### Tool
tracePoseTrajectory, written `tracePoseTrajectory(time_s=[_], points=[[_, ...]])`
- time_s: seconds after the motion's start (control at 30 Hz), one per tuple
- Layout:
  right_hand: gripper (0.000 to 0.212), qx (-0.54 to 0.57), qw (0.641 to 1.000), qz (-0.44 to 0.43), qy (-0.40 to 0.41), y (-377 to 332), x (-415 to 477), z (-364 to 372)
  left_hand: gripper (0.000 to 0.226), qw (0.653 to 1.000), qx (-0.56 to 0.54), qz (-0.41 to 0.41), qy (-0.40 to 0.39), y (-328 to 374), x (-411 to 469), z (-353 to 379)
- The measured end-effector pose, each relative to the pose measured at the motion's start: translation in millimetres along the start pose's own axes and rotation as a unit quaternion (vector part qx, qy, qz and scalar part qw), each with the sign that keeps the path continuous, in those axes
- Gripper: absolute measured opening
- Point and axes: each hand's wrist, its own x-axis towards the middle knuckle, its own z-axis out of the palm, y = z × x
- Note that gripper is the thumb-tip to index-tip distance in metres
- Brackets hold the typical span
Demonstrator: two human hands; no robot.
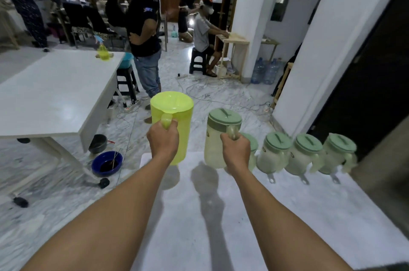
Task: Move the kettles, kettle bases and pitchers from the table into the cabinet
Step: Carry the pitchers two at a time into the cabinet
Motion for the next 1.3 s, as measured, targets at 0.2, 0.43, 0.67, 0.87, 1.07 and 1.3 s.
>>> tracePoseTrajectory(time_s=[0.2,0.43,0.67,0.87,1.07,1.3], points=[[0.024,-0.008,0.997,-0.029,0.077,-56,-16,-49,0.032,0.997,0.005,0.046,-0.054,63,-13,-10],[0.018,-0.017,0.979,-0.057,0.194,-105,-49,-123,0.042,0.986,-0.026,0.096,-0.134,124,-47,-7],[0.016,-0.027,0.951,-0.078,0.297,-137,-97,-208,0.038,0.957,-0.086,0.156,-0.230,182,-104,16],[0.013,-0.046,0.917,-0.091,0.385,-157,-146,-293,0.039,0.914,-0.139,0.190,-0.330,226,-179,40],[0.018,-0.083,0.867,-0.067,0.487,-157,-205,-381,0.038,0.866,-0.168,0.207,-0.422,268,-275,58],[0.016,-0.097,0.824,-0.043,0.557,-153,-275,-481,0.031,0.811,-0.216,0.201,-0.505,308,-395,68]])
